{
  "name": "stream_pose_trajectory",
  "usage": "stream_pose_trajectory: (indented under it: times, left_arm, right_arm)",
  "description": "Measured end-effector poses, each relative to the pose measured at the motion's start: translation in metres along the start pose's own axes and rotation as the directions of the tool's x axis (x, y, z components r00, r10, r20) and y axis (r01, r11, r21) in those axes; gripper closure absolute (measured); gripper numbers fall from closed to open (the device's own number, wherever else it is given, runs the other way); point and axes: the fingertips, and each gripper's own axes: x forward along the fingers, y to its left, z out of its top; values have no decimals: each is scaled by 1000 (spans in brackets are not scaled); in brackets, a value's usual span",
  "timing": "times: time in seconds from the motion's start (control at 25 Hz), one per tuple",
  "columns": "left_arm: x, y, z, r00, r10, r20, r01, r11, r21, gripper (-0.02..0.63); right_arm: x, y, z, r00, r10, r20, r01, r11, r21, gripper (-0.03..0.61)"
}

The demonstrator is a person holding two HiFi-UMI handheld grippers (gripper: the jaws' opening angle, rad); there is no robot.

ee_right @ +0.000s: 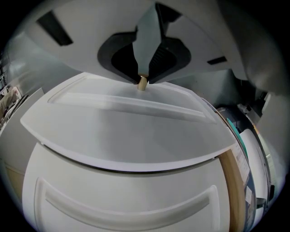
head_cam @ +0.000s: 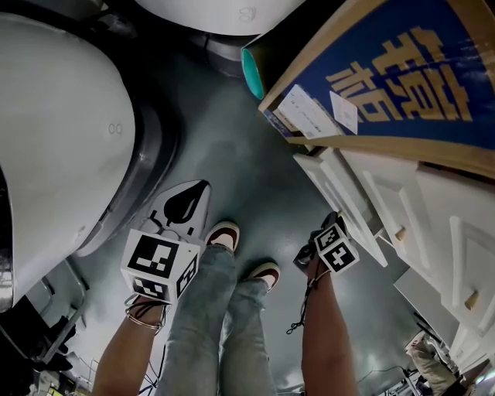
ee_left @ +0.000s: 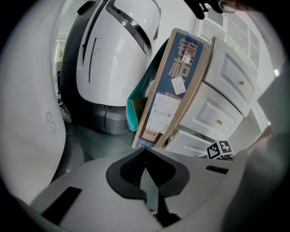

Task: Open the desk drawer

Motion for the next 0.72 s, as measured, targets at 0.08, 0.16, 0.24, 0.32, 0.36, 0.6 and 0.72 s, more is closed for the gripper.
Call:
stream_pose_trajectory:
  times: [0.08,0.16,0.24,0.32,0.36,0.6,0.72]
  left_arm:
    - [-4,0,-1,1000,7,3,-7,1000,-14,595]
    - [-8,0,-2,1000,13,3,-13,1000,-27,595]
    - [-12,0,-4,1000,17,5,-16,999,-42,595]
    - [-17,0,-5,1000,17,7,-16,999,-52,595]
    - [-19,-1,-6,1000,16,7,-15,998,-54,595]
    - [-32,-3,-16,1000,9,-7,-9,998,-60,595]
    - [-40,-4,-21,1000,4,-17,-5,998,-58,595]
  right_arm:
    - [-3,3,-7,1000,10,-8,-10,1000,0,495]
    - [-8,4,-15,1000,14,-17,-14,1000,-1,495]
    - [-12,4,-22,1000,8,-27,-8,1000,-10,495]
    - [-16,6,-28,999,-4,-37,3,1000,-15,495]
    - [-18,7,-31,999,-9,-41,8,1000,-10,495]
    - [-30,12,-54,997,2,-74,-1,1000,7,495]
    - [-37,14,-67,997,-2,-81,4,1000,22,497]
